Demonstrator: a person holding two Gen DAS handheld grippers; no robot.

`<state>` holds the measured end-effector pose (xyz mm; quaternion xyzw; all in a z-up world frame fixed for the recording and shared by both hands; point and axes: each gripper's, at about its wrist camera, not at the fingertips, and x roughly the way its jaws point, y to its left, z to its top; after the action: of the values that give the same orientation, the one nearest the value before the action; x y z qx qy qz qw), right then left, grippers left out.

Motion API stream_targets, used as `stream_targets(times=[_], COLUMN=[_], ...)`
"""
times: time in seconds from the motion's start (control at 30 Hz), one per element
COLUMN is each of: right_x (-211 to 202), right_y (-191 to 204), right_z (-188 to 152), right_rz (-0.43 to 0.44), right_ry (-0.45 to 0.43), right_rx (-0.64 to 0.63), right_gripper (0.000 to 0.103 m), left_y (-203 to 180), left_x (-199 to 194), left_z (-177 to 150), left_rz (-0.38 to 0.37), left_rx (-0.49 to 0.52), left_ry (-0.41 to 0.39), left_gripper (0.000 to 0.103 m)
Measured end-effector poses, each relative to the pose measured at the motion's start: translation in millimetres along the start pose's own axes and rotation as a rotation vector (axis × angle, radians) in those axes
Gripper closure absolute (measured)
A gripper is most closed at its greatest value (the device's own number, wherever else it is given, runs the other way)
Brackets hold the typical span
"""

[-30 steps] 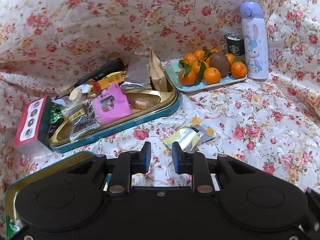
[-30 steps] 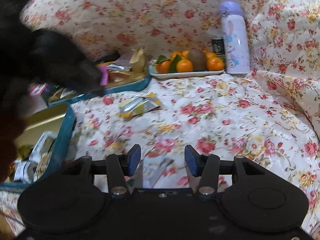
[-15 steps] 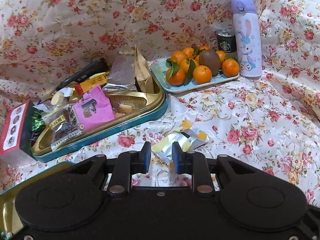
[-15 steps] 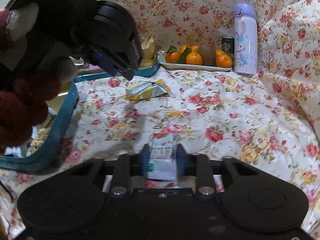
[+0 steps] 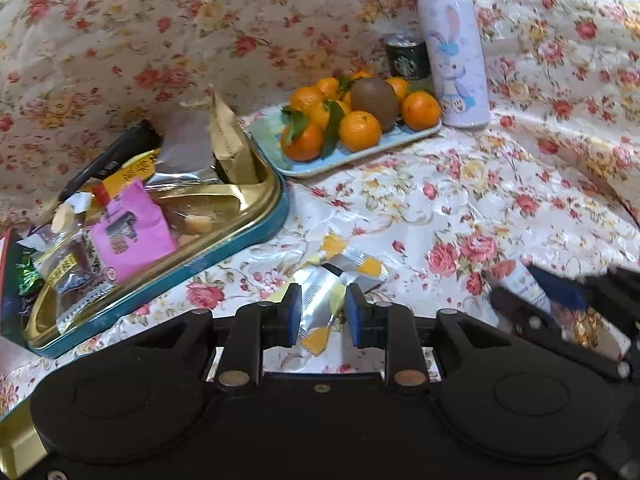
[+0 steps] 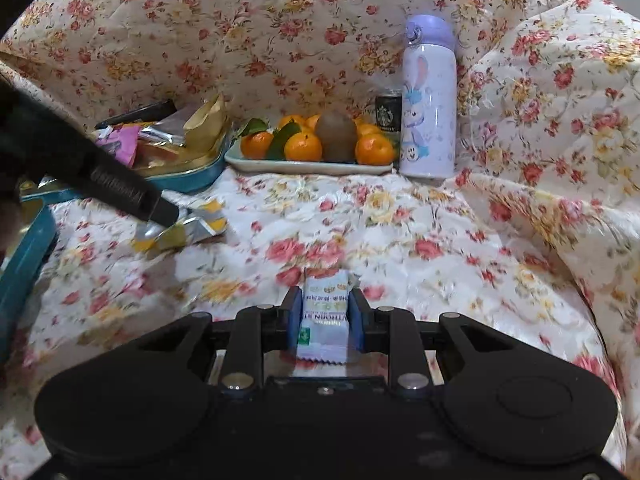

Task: Organize snacks
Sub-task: 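Grasp silver-yellow candy packet with left tool while right tool holds white packet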

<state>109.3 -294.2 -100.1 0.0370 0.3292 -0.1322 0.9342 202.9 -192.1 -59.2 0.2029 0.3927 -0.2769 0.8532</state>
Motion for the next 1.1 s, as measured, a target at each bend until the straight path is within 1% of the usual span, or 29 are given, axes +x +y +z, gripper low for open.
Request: stream_targets(times=[0.07, 0.17, 0.23, 0.3, 0.47, 0.53, 0.7, 0.8, 0.93, 1.1], right_x=[4.7, 9.1, 10.3, 11.0, 12.1, 12.0, 11.3, 10.8, 10.9, 10.5], right_y=[-2.8, -9.6, -15.0, -19.2, -20.5, -22.8, -23.5, -24.0, -24.5, -24.7], right_z=[2.0, 3.4, 2.3, 1.6, 1.0, 0.3, -0.6, -1.0, -0.9, -1.1], right_rz=[0.01, 0.043, 0.08, 0.103, 0.115, 0.122, 0.128, 0.129, 0.13, 0.131], right_ry=[-0.005, -0.007, -0.009, -0.012, -0.016, -0.019, -0.022, -0.023, -0.023, -0.024], right_rx=[0.014, 0.056, 0.084, 0.107, 0.128, 0.142, 0.154, 0.158, 0.158, 0.159], right_gripper=[0.075, 0.071, 0.065, 0.064, 0.063, 0.064, 0.063, 0.064, 0.064, 0.064], left_y=[-0.5, -1.7, -2.9, -4.0, -2.3, -2.9, -2.3, 3.3, 4.8, 4.9], left_x=[4.0, 7.9, 9.8, 11.8, 20.0, 22.3, 24.8, 22.2, 21.1, 9.1], left_z=[0.4, 1.5, 2.1, 2.2, 2.5, 2.7, 2.8, 4.1, 5.3, 6.5], left_rz=[0.003, 0.002, -0.004, -0.002, -0.007, -0.004, -0.01, -0.02, -0.009, -0.048], left_rx=[0.007, 0.027, 0.045, 0.063, 0.057, 0.064, 0.071, 0.046, 0.072, 0.085], left_ry=[0.007, 0.011, 0.013, 0.013, 0.018, 0.015, 0.014, 0.012, 0.005, -0.025], left_gripper=[0.068, 0.064, 0.06, 0.06, 0.058, 0.052, 0.052, 0.052, 0.052, 0.052])
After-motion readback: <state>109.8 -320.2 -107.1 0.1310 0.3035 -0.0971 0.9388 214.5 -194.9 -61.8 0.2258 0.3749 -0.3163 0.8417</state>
